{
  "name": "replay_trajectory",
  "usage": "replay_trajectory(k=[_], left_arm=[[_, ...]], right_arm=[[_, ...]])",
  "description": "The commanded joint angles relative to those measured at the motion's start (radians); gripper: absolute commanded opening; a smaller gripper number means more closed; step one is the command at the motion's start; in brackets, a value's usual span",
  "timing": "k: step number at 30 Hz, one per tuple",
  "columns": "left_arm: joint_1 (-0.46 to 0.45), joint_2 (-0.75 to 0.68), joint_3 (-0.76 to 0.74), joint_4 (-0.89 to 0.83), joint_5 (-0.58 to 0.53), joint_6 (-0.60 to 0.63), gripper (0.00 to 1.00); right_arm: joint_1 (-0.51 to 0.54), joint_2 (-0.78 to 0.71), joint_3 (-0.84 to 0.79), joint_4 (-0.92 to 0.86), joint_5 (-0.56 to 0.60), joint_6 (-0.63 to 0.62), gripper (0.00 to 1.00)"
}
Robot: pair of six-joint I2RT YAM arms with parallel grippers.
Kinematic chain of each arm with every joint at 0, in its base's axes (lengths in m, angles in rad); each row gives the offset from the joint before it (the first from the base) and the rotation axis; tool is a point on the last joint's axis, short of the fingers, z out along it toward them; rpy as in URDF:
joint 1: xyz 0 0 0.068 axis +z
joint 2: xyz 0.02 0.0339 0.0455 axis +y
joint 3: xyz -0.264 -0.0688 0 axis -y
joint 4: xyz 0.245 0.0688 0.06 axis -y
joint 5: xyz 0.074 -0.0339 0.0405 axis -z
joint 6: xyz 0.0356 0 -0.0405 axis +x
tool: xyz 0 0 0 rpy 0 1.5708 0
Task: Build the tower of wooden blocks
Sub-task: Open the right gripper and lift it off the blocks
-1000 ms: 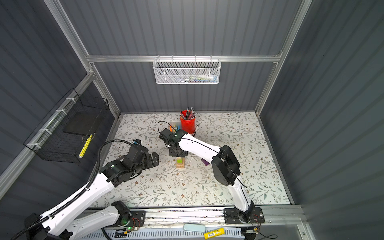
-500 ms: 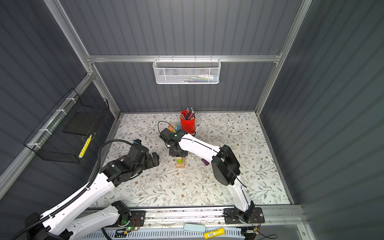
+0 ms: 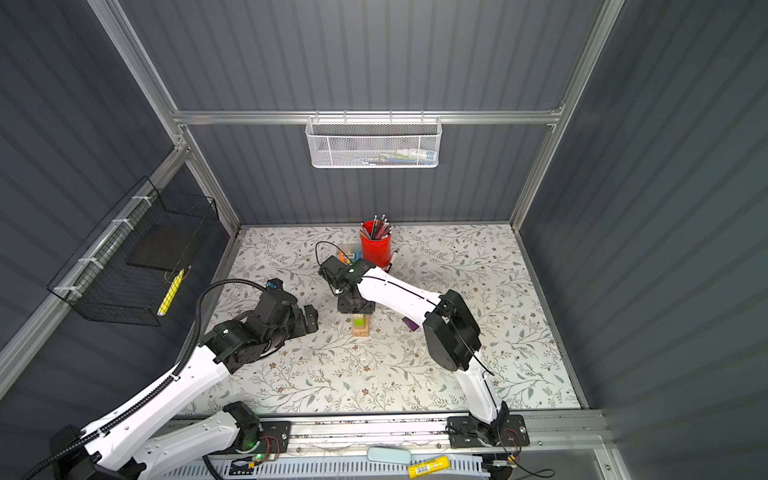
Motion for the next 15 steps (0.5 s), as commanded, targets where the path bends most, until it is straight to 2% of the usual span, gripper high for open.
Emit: replay_trajectory(k=[1,10,13,15], left_arm=[[0.007,0.002,0.049,-0.037,-0.004,0.035,1.0],[0.007,0.029,0.111,0.0,0.058,0.109,1.0],[0.007,0.047,0.123,0.03,0.104,0.139,1.0],[0.007,0.059,0.125,0.056,0.136,0.156,1.0]], right_arm=[[0.003,-0.087,0.02,-0.001,-0.005,-0.034,0.56],[-0.021,-0.348,-0.163,0.095,0.005,-0.156,0.72],[-0.049,-0.454,-0.287,0.138,0.027,-0.222,0.77],[-0.091,-0.522,-0.388,0.174,-0.002,-0.258,0.8]])
